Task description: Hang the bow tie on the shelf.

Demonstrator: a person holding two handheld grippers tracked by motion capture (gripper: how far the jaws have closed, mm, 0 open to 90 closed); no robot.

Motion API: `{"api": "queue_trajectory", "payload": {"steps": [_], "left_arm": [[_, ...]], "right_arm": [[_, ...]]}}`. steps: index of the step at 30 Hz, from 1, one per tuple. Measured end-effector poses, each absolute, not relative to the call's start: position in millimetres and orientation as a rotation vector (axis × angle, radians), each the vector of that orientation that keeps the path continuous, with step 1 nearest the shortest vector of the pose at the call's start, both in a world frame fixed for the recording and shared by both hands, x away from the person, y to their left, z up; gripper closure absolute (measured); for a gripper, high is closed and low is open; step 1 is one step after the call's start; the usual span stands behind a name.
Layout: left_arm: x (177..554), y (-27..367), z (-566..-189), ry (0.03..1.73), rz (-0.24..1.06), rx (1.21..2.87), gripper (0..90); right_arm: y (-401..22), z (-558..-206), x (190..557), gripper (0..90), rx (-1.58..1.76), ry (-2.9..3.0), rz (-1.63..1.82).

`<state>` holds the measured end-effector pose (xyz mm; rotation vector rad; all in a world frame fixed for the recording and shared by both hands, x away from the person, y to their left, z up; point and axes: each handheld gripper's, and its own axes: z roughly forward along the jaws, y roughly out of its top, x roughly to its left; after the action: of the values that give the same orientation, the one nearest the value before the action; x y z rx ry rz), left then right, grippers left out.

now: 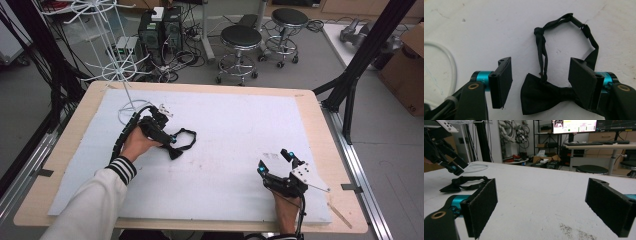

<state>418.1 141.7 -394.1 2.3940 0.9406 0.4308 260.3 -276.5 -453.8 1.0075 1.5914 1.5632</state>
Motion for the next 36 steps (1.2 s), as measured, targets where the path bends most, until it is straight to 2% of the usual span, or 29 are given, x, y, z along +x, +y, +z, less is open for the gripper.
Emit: {"api": "queue_trajectory", "payload": {"steps": [15, 20, 22, 28, 32, 36], "left_arm": [[424, 133, -409, 0.994, 0.395, 2.481, 52.1], [426, 130, -412, 1.001, 0.410, 2.503, 60.4], [426, 129, -413, 1.008, 0.409, 2.503, 67.3], [426, 128, -414, 1.003, 0.422, 2.523, 73.9], [424, 125, -414, 0.997, 0.435, 2.529, 83.8], [423, 125, -412, 0.987, 0.448, 2.524, 85.0]], "right_arm": [[-276, -454, 260, 9.8, 1.015, 1.592, 1.566], [-277, -454, 260, 9.8, 1.011, 1.590, 1.565], [-277, -454, 260, 9.8, 1.011, 1.590, 1.564], [-277, -454, 260, 9.8, 1.012, 1.590, 1.564], [-276, -454, 260, 9.8, 1.018, 1.593, 1.566], [-276, -454, 260, 9.8, 1.016, 1.592, 1.566]]}}
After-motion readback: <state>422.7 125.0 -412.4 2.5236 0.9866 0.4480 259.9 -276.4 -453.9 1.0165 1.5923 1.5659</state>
